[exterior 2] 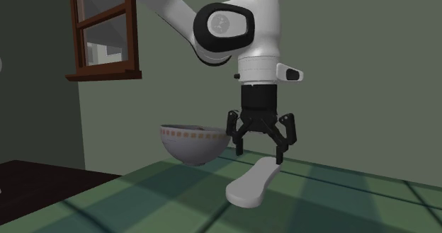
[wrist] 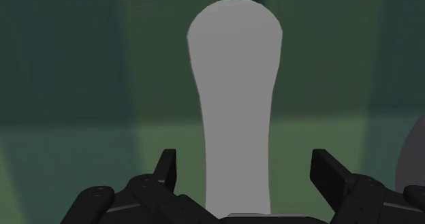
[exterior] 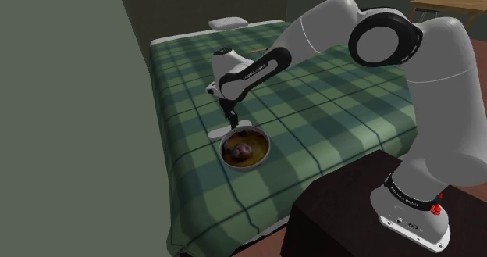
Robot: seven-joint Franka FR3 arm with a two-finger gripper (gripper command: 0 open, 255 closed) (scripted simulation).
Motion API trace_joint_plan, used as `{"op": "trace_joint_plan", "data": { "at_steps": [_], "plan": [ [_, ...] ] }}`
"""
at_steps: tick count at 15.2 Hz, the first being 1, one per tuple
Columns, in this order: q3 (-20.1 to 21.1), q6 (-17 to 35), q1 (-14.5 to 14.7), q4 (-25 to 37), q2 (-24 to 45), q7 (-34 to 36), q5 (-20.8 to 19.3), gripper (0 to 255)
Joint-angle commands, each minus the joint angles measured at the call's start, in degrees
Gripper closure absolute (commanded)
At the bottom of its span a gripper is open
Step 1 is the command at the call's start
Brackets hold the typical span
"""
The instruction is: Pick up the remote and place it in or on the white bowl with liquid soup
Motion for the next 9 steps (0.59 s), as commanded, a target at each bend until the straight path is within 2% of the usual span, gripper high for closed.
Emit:
{"op": "trace_joint_plan", "data": {
  "at_steps": [1,6,9],
  "plan": [
    [0.0,0.8,0.1,0.4,1.3,-0.3,-0.2,0],
    [-0.3,3.7,0.3,0.2,4.0,0.0,-0.6,0],
    [-0.3,3.7,0.3,0.2,4.0,0.0,-0.6,0]
  ]
}}
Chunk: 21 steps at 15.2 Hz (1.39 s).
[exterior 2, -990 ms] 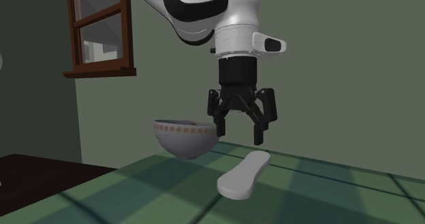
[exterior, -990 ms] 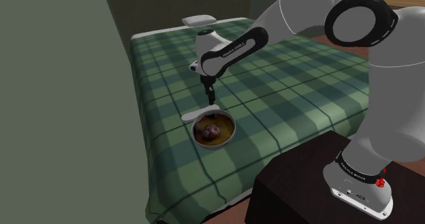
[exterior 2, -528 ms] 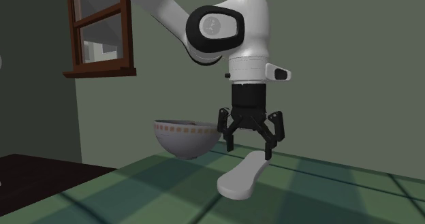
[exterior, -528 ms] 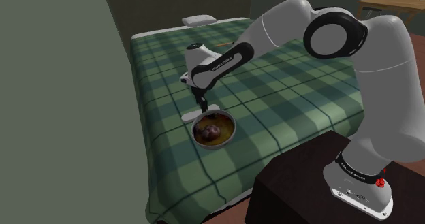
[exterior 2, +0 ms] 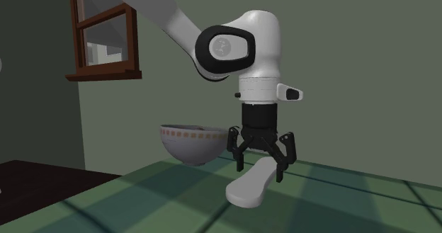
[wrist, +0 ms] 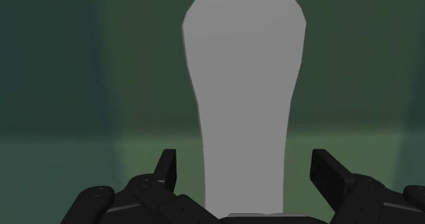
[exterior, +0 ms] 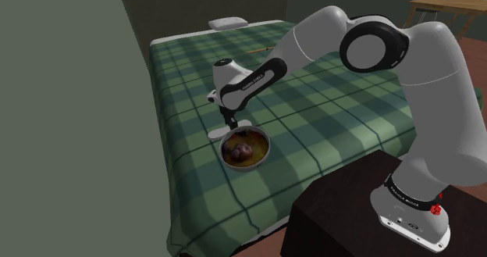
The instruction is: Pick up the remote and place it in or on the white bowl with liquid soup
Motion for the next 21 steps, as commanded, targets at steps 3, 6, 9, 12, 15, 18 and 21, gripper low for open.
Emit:
{"op": "trace_joint_plan", "data": {
  "at_steps": [3,6,9,12,15,18,21],
  "plan": [
    [0.0,0.1,0.0,0.1,0.1,0.0,0.0,0],
    [0.0,0.1,0.0,0.1,0.1,0.0,0.0,255],
    [0.0,0.1,0.0,0.1,0.1,0.0,0.0,255],
    [0.0,0.1,0.0,0.1,0.1,0.0,0.0,255],
    [0.0,0.1,0.0,0.1,0.1,0.0,0.0,255],
    [0.2,-1.5,-0.1,0.1,-1.4,-0.1,0.2,255],
    [0.3,-3.1,-0.2,0.4,-2.7,-0.3,0.4,255]
  ]
}}
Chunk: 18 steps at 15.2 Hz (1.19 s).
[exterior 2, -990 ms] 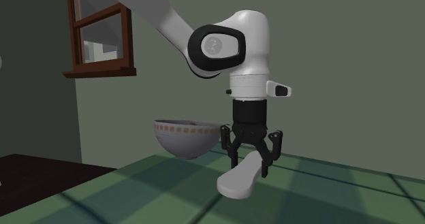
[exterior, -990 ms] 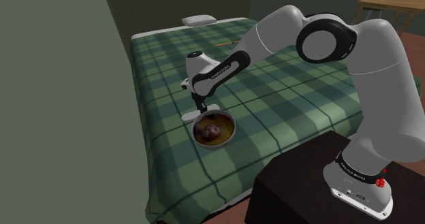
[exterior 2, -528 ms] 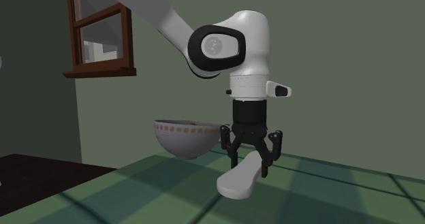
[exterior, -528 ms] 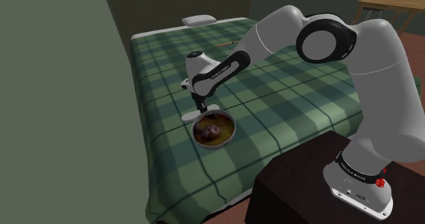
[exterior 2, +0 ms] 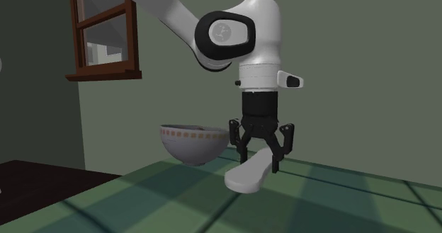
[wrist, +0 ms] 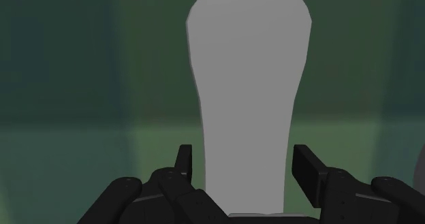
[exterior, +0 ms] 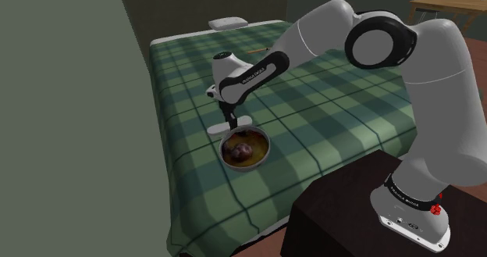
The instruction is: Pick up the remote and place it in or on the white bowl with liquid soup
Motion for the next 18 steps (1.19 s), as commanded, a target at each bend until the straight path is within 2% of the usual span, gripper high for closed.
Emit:
{"op": "trace_joint_plan", "data": {
  "at_steps": [1,18],
  "plan": [
    [0.1,-1.1,0.0,0.3,-0.9,-0.1,0.1,255],
    [0.8,-11.1,-0.4,4.1,-7.1,-1.0,1.3,255]
  ]
}}
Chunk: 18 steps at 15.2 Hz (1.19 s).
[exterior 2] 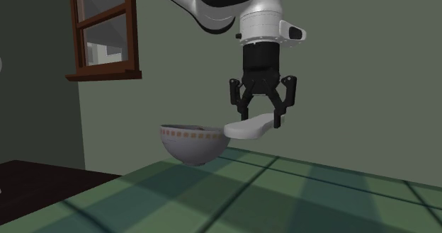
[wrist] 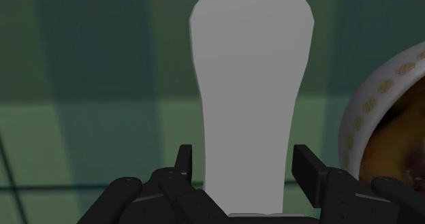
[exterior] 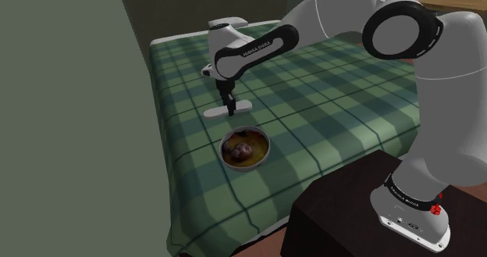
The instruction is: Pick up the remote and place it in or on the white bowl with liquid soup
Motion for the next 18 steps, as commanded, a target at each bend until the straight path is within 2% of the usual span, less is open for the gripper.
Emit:
{"op": "trace_joint_plan", "data": {
  "at_steps": [1,9,18],
  "plan": [
    [0.1,-1.2,0.0,0.6,-0.6,-0.1,0.1,255],
    [0.2,-6.0,0.0,3.7,-2.4,-0.4,0.5,255],
    [3.0,1.0,2.6,-20.5,-19.5,5.4,2.3,255]
  ]
}}
